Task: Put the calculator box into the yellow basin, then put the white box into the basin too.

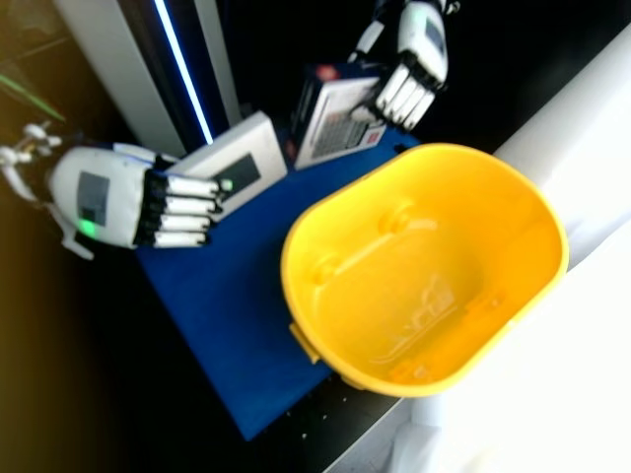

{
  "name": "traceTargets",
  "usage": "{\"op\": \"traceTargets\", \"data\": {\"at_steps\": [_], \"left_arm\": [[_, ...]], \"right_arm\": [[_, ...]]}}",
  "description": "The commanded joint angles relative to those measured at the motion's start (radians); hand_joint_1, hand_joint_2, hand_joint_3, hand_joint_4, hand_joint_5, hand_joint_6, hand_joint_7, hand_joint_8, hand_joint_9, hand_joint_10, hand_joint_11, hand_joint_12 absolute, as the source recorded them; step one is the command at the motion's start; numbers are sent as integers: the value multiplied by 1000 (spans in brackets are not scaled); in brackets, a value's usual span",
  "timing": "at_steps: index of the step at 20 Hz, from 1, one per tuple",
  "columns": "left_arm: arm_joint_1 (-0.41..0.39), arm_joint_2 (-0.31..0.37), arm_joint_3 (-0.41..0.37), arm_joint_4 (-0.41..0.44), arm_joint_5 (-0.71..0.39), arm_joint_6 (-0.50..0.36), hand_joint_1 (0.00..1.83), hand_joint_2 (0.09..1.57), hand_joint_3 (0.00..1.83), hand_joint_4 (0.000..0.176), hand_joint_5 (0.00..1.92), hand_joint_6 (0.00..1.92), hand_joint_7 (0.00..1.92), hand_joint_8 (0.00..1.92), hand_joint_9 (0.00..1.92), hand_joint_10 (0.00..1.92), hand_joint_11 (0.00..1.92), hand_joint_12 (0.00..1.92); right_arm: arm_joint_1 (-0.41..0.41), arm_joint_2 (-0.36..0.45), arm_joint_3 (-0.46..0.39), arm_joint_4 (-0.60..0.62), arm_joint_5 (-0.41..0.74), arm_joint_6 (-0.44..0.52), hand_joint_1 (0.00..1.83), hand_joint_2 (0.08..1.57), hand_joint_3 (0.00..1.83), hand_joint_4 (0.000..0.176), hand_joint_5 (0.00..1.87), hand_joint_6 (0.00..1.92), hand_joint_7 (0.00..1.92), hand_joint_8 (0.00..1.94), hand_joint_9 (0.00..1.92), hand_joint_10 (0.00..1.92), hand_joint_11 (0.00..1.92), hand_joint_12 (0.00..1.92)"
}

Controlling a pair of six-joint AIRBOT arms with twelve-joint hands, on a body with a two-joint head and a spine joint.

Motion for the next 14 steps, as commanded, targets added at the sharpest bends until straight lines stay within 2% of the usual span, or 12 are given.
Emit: {"op": "traceTargets", "data": {"at_steps": [1, 2, 3, 4, 5, 6, 7, 8, 10, 12, 13, 14], "left_arm": [[-9, 5, -6, -42, -192, 16, 1359, 1169, 0, 0, 767, 1200, 900, 1128, 844, 1343, 672, 1437], [-15, 11, -9, -59, -235, 39, 1362, 1160, 0, 0, 764, 1165, 934, 1092, 859, 1325, 642, 1434], [-23, 14, -10, -69, -266, 55, 1358, 1176, 2, 0, 703, 1196, 896, 1157, 859, 1348, 694, 1420], [-39, 17, -9, -77, -294, 74, 1358, 1179, 0, 0, 689, 1221, 888, 1159, 868, 1333, 737, 1402], [-59, 18, -6, -79, -321, 91, 1357, 1180, 0, 0, 688, 1202, 887, 1166, 868, 1341, 751, 1400], [-85, 17, 0, -79, -337, 106, 1265, 1178, 0, 0, 778, 1048, 930, 1289, 954, 1332, 862, 1568], [-113, 13, 7, -79, -352, 124, 1350, 1156, 0, 0, 804, 954, 922, 1198, 932, 1357, 838, 1509], [-140, 5, 18, -79, -363, 135, 1366, 1153, 1, 0, 765, 1025, 933, 1147, 932, 1347, 836, 1479], [-209, -31, 57, -78, -372, 140, 1373, 1144, 0, 0, 804, 967, 939, 1137, 940, 1336, 837, 1472], [-304, -73, 111, -60, -340, 140, 1372, 1144, 0, 0, 793, 990, 942, 1128, 941, 1332, 838, 1470], [-354, -92, 132, -47, -312, 140, 1373, 1146, 0, 0, 796, 965, 938, 1140, 938, 1340, 837, 1470], [-394, -110, 154, -35, -281, 140, 1371, 1150, 2, 0, 764, 1026, 937, 1134, 934, 1342, 840, 1467]], "right_arm": [[13, 7, -7, -9, -178, 13, 1350, 1161, 3, 0, 853, 1194, 876, 1148, 812, 1327, 634, 1500], [13, 10, -11, 2, -210, 13, 1368, 1137, 0, 0, 899, 1033, 944, 1098, 862, 1294, 683, 1484], [14, 11, -11, 9, -226, 13, 1370, 1136, 0, 0, 921, 904, 940, 1147, 850, 1343, 710, 1522], [24, 12, -11, 17, -239, 13, 1373, 1126, 0, 0, 913, 974, 973, 1039, 875, 1295, 703, 1446], [40, 12, -10, 25, -247, 7, 1371, 1128, 1, 0, 913, 972, 951, 1065, 880, 1294, 706, 1428], [60, 12, -8, 28, -248, -12, 1372, 1131, 1, 0, 879, 1013, 946, 1069, 897, 1273, 742, 1374], [86, 9, -3, 30, -248, -28, 1372, 1132, 0, 0, 861, 1051, 945, 1067, 905, 1253, 762, 1307], [111, 2, 8, 30, -248, -35, 1373, 1136, 1, 0, 838, 1048, 954, 1082, 896, 1272, 780, 1304], [142, -15, 24, 30, -248, -37, 1376, 1124, 0, 0, 841, 1033, 1002, 1011, 921, 1235, 829, 1256], [143, -25, 23, 29, -247, -38, 1264, 1080, 0, 0, 1001, 835, 1122, 921, 987, 943, 803, 1383], [143, -31, 23, 26, -246, -38, 1361, 1082, 2, 0, 985, 842, 1084, 920, 952, 1118, 795, 1407], [143, -37, 23, 22, -245, -38, 1380, 1084, 3, 0, 998, 807, 1061, 944, 945, 1172, 842, 1436]]}}
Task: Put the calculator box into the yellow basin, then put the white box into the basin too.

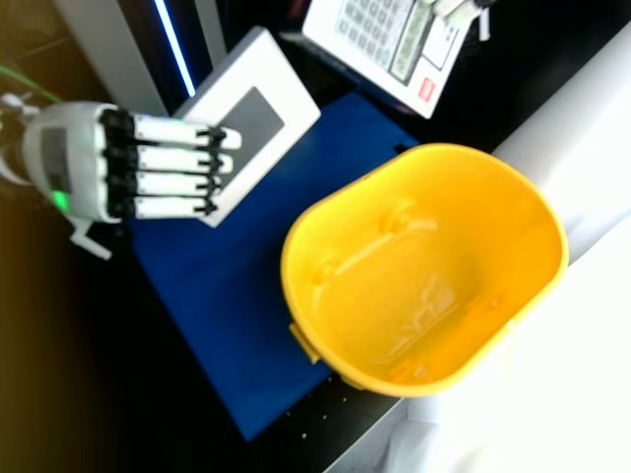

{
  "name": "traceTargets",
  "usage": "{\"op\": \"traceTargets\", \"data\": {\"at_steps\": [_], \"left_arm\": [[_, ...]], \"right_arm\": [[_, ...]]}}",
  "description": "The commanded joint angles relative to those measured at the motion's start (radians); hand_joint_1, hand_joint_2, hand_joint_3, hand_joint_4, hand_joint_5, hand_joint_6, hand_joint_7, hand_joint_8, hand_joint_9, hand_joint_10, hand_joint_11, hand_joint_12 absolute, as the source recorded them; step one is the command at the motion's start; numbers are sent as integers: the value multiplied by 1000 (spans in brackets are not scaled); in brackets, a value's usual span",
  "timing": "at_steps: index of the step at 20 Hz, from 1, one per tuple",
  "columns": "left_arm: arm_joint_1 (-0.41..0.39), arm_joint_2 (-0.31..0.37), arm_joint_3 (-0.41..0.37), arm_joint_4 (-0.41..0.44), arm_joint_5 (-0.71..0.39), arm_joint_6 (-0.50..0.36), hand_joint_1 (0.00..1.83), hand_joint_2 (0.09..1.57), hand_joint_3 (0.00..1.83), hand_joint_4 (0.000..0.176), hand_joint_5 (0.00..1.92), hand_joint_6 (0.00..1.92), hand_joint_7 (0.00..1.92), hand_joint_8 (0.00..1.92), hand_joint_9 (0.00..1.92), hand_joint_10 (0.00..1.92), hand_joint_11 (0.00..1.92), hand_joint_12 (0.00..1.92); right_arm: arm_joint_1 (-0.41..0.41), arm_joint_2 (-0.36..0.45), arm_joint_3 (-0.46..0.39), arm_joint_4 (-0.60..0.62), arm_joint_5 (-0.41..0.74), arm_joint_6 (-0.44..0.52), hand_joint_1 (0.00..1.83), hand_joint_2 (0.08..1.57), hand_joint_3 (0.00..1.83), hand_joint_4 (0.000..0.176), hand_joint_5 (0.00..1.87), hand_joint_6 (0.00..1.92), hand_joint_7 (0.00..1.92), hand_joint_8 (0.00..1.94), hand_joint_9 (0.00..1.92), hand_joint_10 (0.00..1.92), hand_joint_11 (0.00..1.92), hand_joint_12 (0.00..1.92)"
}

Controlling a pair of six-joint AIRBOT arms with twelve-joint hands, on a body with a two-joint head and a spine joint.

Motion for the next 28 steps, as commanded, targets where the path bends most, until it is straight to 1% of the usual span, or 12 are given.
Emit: {"op": "traceTargets", "data": {"at_steps": [1, 5, 10, 12, 13, 14, 18, 21, 23, 24, 25, 28], "left_arm": [[-32, -14, 14, -11, -52, -3, 1372, 1144, 0, 0, 793, 991, 942, 1128, 941, 1332, 838, 1470], [-211, -127, 133, 59, 186, -4, 1373, 1146, 0, 0, 796, 965, 938, 1140, 938, 1340, 837, 1470], [-237, -269, 281, 65, 386, -3, 1354, 1178, 5, 0, 763, 1188, 810, 1220, 864, 1345, 700, 1432], [-235, -307, 323, 63, 449, -3, 1366, 1144, 0, 0, 854, 1125, 893, 1066, 907, 1269, 777, 1454], [-231, -333, 351, 62, 489, 0, 1344, 1190, 6, 0, 870, 1180, 777, 1211, 707, 1449, 467, 1578], [-227, -351, 371, 55, 516, 9, 1355, 1181, 0, 0, 793, 1220, 812, 1198, 831, 1362, 682, 1474], [-215, -399, 423, 33, 603, 50, 1358, 1170, 2, 0, 784, 1230, 819, 1195, 888, 1325, 837, 1495], [-206, -408, 430, 32, 610, 50, 1351, 1193, 4, 0, 768, 1238, 780, 1285, 801, 1429, 593, 1678], [-206, -411, 435, 30, 614, 50, 1162, 1239, 3, 0, 704, 1338, 780, 1381, 497, 1279, 213, 1819], [-205, -414, 439, 27, 617, 50, 1094, 1250, 2, 0, 704, 1380, 527, 1018, 369, 1172, 52, 1794], [-202, -417, 444, 23, 619, 50, 1056, 1177, 0, 0, 454, 971, 386, 779, 238, 1050, 10, 1694], [-191, -422, 453, 8, 624, 50, 959, 1141, 0, 1, 405, 433, 339, 218, 74, 657, 0, 1269]], "right_arm": [[11, -3, 0, -9, -122, 10, 1302, 1079, 0, 0, 1045, 697, 1088, 1035, 982, 1135, 863, 1494], [14, -11, 1, -23, -111, 10, 1388, 1082, 0, 0, 942, 899, 1096, 805, 996, 1153, 910, 1342], [32, -26, 10, -35, -88, 10, 1387, 1083, 1, 0, 936, 985, 1100, 762, 985, 1141, 847, 1322], [44, -31, 14, -43, -79, 10, 1389, 1080, 0, 0, 924, 1001, 1114, 747, 1002, 1110, 862, 1285], [48, -33, 16, -46, -75, 10, 1389, 1080, 0, 0, 922, 989, 1110, 757, 1011, 1106, 876, 1287], [49, -34, 17, -47, -74, 10, 1389, 1080, 0, 0, 921, 991, 1110, 756, 1014, 1103, 879, 1284], [53, -34, 19, -52, -74, 10, 1386, 1086, 0, 0, 920, 1030, 1099, 789, 983, 1107, 810, 1272], [55, -34, 19, -53, -74, 10, 1383, 1095, 1, 0, 905, 1037, 1075, 844, 959, 1148, 804, 1356], [57, -34, 20, -54, -74, 10, 1381, 1104, 1, 0, 890, 1026, 1041, 920, 948, 1184, 825, 1405], [58, -34, 21, -54, -74, 10, 1380, 1105, 1, 0, 885, 1033, 1038, 918, 951, 1187, 835, 1409], [59, -34, 21, -55, -74, 10, 1380, 1105, 0, 0, 887, 1033, 1036, 915, 953, 1190, 856, 1418], [63, -34, 22, -57, -74, 10, 1380, 1104, 0, 0, 900, 1021, 1034, 909, 952, 1193, 878, 1423]]}}
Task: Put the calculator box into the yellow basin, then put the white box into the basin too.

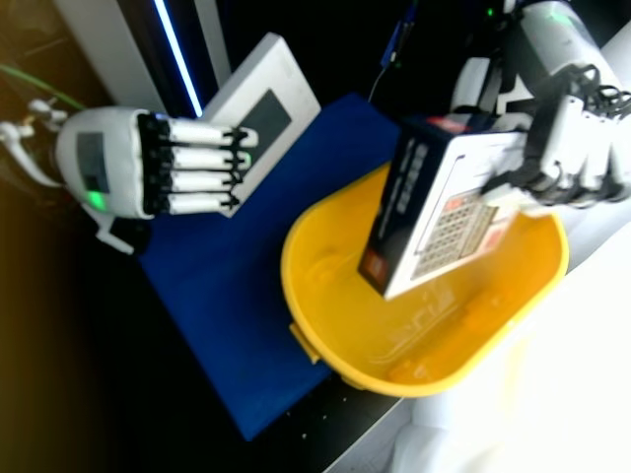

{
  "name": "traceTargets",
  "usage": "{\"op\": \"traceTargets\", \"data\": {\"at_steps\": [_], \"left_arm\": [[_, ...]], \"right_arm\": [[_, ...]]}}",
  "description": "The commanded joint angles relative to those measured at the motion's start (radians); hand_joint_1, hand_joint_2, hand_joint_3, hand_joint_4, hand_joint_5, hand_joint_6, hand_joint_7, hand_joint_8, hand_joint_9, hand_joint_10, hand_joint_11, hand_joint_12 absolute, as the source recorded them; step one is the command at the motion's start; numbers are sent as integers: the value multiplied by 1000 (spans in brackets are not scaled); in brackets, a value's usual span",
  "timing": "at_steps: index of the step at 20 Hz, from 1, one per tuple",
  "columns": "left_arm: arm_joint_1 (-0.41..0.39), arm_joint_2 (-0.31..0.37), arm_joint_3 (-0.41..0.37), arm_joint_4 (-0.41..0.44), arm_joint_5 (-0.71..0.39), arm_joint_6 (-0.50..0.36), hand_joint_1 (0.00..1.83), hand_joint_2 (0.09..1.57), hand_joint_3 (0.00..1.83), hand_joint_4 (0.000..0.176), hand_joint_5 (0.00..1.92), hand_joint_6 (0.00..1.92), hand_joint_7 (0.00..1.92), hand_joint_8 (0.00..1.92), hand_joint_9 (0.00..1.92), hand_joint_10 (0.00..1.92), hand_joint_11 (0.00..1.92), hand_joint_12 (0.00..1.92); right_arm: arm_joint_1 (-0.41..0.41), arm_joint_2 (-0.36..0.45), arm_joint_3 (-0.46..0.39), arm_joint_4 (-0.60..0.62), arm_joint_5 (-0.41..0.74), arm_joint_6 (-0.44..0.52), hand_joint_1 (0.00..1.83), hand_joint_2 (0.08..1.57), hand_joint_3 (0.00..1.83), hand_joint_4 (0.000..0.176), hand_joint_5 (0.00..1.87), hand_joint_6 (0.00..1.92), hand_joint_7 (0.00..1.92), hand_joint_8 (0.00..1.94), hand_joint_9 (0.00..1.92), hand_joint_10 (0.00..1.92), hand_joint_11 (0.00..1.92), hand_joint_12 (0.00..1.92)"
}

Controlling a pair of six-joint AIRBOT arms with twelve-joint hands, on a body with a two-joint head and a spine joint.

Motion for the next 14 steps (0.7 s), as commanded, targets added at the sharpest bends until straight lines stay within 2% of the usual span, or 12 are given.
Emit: {"op": "traceTargets", "data": {"at_steps": [1, 2, 3, 5, 6, 8, 9, 10, 11, 12, 13, 14], "left_arm": [[-7, -9, 5, -14, -114, -3, 912, 1123, 0, 52, 383, 273, 280, 88, 32, 488, 0, 1004], [-5, -9, 7, -17, -114, -3, 866, 1116, 0, 74, 379, 158, 252, 30, 36, 360, 0, 853], [-3, -9, 8, -20, -114, -3, 834, 1106, 0, 82, 357, 83, 201, 5, 28, 227, 0, 638], [0, -9, 11, -26, -115, -3, 803, 1092, 0, 94, 319, 14, 137, 1, 23, 94, 0, 388], [0, -9, 12, -27, -115, -3, 812, 1083, 0, 86, 305, 5, 128, 1, 19, 80, 0, 361], [2, -9, 14, -30, -115, -3, 834, 1080, 1, 81, 304, 2, 128, 0, 27, 55, 0, 376], [5, -9, 14, -37, -122, -3, 840, 1079, 0, 88, 315, 4, 119, 1, 24, 46, 0, 322], [9, -6, 14, -46, -134, -3, 810, 1075, 0, 79, 315, 3, 118, 0, 20, 37, 0, 255], [14, 0, 10, -56, -150, -3, 789, 1075, 0, 86, 318, 3, 117, 0, 23, 35, 0, 246], [17, 5, 6, -62, -160, -3, 754, 1075, 0, 74, 351, 12, 170, 10, 70, 45, 0, 422], [21, 17, -2, -70, -178, -3, 733, 1083, 1, 79, 391, 21, 212, 13, 124, 52, 0, 628], [24, 39, -21, -83, -207, -3, 736, 1089, 2, 74, 420, 26, 226, 10, 145, 47, 0, 723]], "right_arm": [[15, -1, 2, -20, -126, 10, 1380, 1104, 0, 0, 897, 1019, 1036, 919, 951, 1182, 857, 1410], [16, -1, 2, -20, -126, 10, 1380, 1104, 0, 0, 900, 1022, 1042, 911, 945, 1178, 838, 1398], [17, -1, 2, -20, -127, 10, 1380, 1103, 0, 0, 901, 1013, 1041, 911, 948, 1181, 846, 1380], [18, 0, 2, -21, -127, 10, 1382, 1099, 0, 0, 921, 1008, 1045, 890, 950, 1167, 847, 1350], [18, 0, 3, -21, -127, 10, 1381, 1099, 0, 0, 926, 1004, 1049, 898, 942, 1157, 806, 1328], [19, 0, 3, -21, -127, 11, 1380, 1099, 0, 0, 936, 997, 1053, 912, 922, 1159, 745, 1329], [19, 1, 3, -21, -127, 11, 1380, 1102, 1, 0, 933, 1004, 1037, 914, 922, 1181, 785, 1337], [19, 2, 3, -21, -128, 11, 1381, 1101, 0, 0, 933, 999, 1036, 925, 924, 1178, 799, 1303], [20, 4, 3, -22, -129, 11, 1382, 1099, 0, 0, 933, 987, 1037, 916, 939, 1169, 816, 1261], [21, 5, 2, -25, -130, 11, 1381, 1100, 0, 0, 930, 1008, 1028, 927, 945, 1148, 816, 1220], [24, 6, 2, -30, -133, 11, 1381, 1099, 0, 0, 931, 1006, 1030, 942, 943, 1135, 816, 1211], [31, 7, 0, -35, -142, 11, 1381, 1099, 0, 0, 931, 996, 1033, 931, 940, 1152, 817, 1209]]}}
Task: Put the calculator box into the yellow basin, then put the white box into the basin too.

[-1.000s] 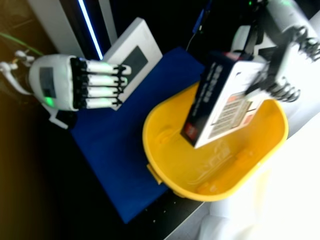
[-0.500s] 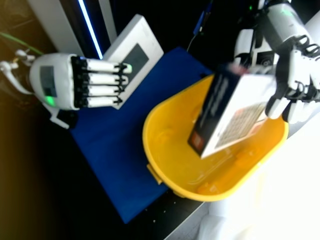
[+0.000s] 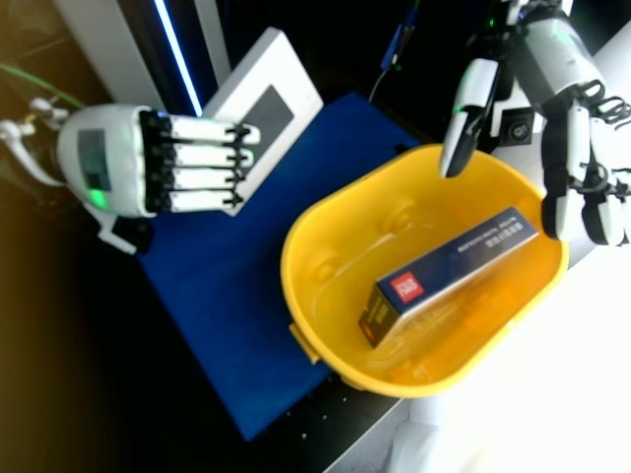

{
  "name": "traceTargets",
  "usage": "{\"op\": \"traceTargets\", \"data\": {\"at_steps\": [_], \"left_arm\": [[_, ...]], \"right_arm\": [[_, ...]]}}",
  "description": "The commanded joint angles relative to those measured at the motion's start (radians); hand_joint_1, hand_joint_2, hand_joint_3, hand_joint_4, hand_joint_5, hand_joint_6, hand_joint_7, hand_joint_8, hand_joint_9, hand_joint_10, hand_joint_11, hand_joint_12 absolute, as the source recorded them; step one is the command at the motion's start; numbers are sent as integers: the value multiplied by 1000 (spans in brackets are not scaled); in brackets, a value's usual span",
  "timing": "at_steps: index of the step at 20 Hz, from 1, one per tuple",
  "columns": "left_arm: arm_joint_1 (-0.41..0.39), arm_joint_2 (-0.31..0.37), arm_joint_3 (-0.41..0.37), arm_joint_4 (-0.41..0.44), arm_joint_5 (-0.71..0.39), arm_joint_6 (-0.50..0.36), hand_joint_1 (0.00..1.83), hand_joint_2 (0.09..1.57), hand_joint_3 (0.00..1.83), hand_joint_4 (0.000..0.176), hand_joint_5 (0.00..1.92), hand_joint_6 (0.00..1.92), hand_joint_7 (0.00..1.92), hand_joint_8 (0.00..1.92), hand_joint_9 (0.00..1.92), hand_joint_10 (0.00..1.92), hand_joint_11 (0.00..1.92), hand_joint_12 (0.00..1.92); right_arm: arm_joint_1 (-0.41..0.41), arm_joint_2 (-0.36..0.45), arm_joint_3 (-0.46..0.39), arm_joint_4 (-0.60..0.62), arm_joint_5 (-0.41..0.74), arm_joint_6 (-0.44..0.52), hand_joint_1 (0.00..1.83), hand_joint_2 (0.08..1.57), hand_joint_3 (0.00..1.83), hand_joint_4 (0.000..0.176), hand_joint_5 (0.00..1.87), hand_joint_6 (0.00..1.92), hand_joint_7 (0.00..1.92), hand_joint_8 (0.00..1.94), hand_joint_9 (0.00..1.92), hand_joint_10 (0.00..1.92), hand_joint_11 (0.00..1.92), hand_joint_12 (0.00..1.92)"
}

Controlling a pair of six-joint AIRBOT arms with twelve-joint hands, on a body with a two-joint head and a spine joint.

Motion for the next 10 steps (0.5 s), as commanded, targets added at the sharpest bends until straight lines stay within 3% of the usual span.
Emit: {"op": "traceTargets", "data": {"at_steps": [1, 2, 3, 4, 6, 10], "left_arm": [[-9, 19, -7, -24, -177, -3, 750, 1087, 0, 62, 445, 27, 241, 7, 157, 40, 0, 691], [-8, 51, -32, -35, -215, -3, 737, 1104, 3, 22, 410, 8, 219, 4, 133, 23, 0, 592], [-8, 64, -41, -39, -228, -3, 719, 1101, 0, 2, 411, 6, 226, 4, 133, 16, 0, 526], [-8, 69, -45, -41, -236, -3, 724, 1118, 3, 16, 455, 19, 263, 10, 170, 25, 0, 679], [-8, 111, -69, -64, -280, -3, 733, 1138, 7, 0, 461, 14, 277, 9, 194, 26, 0, 789], [-8, 156, -75, -154, -312, 65, 768, 1162, 4, 0, 480, 15, 296, 8, 211, 25, 0, 821]], "right_arm": [[22, 6, -2, -34, -152, 11, 1381, 1099, 0, 0, 930, 1010, 1028, 931, 947, 1136, 818, 1208], [29, 6, -4, -34, -172, 11, 1381, 1099, 0, 0, 932, 1007, 1031, 945, 945, 1124, 818, 1207], [33, 7, -4, -34, -179, 11, 1382, 1099, 0, 0, 931, 997, 1034, 933, 942, 1142, 818, 1207], [36, 8, -4, -34, -179, 11, 1381, 1099, 0, 0, 931, 1009, 1029, 930, 948, 1133, 819, 1206], [72, 8, -3, -34, -181, 11, 1383, 1095, 0, 0, 941, 981, 1046, 911, 948, 1133, 820, 1203], [170, 14, 31, -34, -209, 10, 1382, 1098, 0, 0, 934, 1004, 1033, 941, 946, 1121, 821, 1199]]}}
